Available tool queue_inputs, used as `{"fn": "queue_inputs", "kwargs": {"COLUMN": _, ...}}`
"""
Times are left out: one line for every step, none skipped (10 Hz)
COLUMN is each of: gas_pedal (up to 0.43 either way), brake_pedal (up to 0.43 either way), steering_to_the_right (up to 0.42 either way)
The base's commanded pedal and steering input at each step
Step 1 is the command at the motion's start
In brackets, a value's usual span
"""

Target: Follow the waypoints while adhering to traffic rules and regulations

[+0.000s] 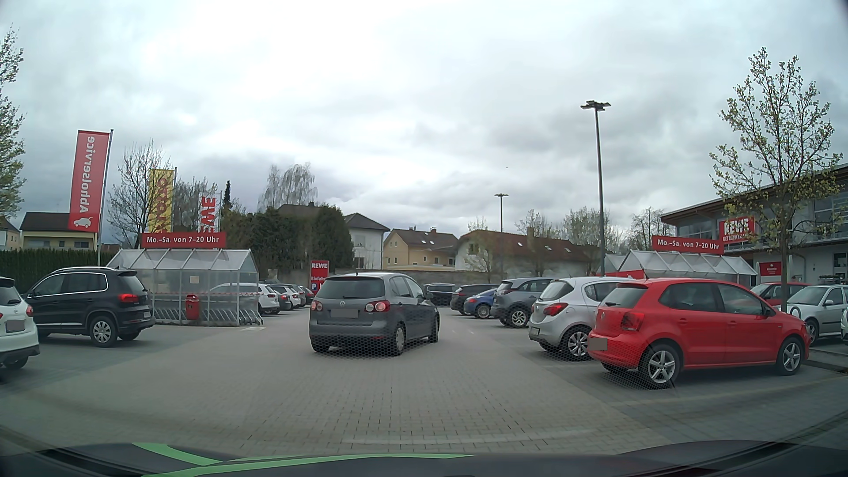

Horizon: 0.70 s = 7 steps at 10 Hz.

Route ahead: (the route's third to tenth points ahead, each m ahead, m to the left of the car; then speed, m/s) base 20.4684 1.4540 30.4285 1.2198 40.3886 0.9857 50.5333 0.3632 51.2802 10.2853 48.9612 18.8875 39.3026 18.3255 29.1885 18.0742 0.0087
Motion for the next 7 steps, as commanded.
{"fn": "queue_inputs", "kwargs": {"gas_pedal": 0.000, "brake_pedal": 0.213, "steering_to_the_right": -0.003}}
{"fn": "queue_inputs", "kwargs": {"gas_pedal": 0.000, "brake_pedal": 0.213, "steering_to_the_right": -0.003}}
{"fn": "queue_inputs", "kwargs": {"gas_pedal": 0.000, "brake_pedal": 0.213, "steering_to_the_right": -0.003}}
{"fn": "queue_inputs", "kwargs": {"gas_pedal": 0.000, "brake_pedal": 0.213, "steering_to_the_right": -0.003}}
{"fn": "queue_inputs", "kwargs": {"gas_pedal": 0.000, "brake_pedal": 0.213, "steering_to_the_right": -0.003}}
{"fn": "queue_inputs", "kwargs": {"gas_pedal": 0.000, "brake_pedal": 0.213, "steering_to_the_right": -0.003}}
{"fn": "queue_inputs", "kwargs": {"gas_pedal": 0.000, "brake_pedal": 0.213, "steering_to_the_right": -0.003}}
